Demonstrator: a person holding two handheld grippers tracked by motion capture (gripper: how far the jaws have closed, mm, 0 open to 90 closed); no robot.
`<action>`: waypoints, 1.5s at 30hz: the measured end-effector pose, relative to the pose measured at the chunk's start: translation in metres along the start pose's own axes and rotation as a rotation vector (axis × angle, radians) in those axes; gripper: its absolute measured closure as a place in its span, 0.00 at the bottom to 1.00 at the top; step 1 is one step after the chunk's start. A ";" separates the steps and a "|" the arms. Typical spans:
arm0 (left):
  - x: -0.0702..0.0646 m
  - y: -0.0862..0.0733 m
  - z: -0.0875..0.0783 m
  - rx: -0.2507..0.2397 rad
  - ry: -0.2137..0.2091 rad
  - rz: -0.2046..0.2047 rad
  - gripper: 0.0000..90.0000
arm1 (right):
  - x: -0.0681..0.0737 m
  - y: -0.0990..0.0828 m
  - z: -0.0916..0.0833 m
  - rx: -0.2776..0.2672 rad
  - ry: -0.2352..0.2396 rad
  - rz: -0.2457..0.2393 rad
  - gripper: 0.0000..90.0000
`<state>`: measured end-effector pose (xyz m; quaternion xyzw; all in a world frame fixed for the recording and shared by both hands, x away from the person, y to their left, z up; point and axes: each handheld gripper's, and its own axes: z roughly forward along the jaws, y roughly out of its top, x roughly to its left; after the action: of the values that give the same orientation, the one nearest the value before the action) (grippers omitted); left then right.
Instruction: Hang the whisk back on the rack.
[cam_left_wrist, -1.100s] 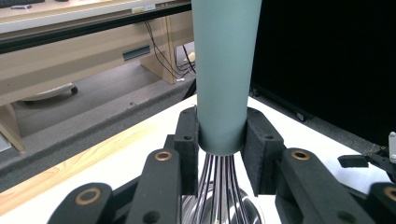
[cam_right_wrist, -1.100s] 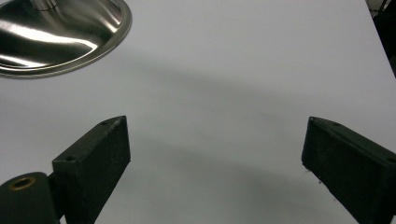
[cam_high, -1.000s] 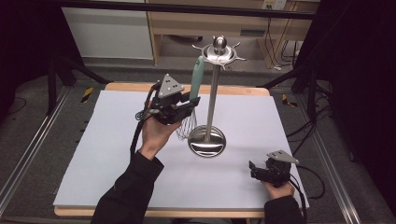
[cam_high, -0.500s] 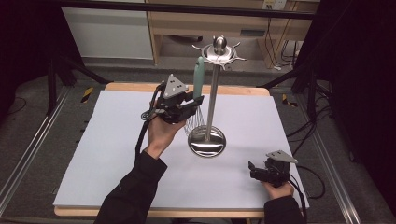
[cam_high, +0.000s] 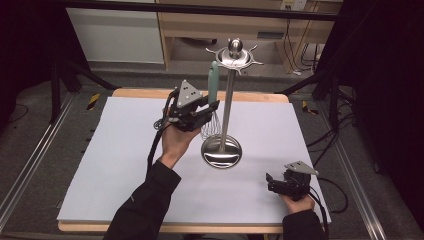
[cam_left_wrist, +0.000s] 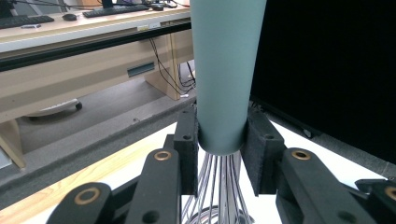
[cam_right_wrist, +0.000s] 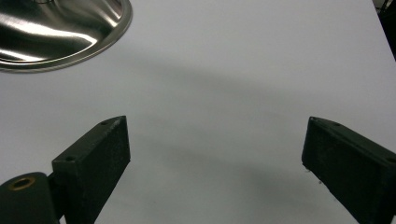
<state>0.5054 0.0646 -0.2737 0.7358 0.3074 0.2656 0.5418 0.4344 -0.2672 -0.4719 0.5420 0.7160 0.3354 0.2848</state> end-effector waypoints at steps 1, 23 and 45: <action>0.000 0.000 0.000 -0.001 -0.001 0.001 0.76 | 0.000 0.000 0.000 0.000 0.001 0.001 0.09; -0.003 -0.005 -0.009 -0.027 -0.039 0.000 0.54 | 0.000 0.000 0.000 -0.002 0.002 0.007 0.09; 0.010 -0.049 -0.049 0.017 -0.025 -0.009 0.40 | -0.001 -0.004 -0.001 0.011 -0.010 -0.001 0.09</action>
<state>0.4688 0.1138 -0.3071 0.7422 0.3060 0.2515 0.5406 0.4314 -0.2690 -0.4739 0.5447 0.7167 0.3285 0.2857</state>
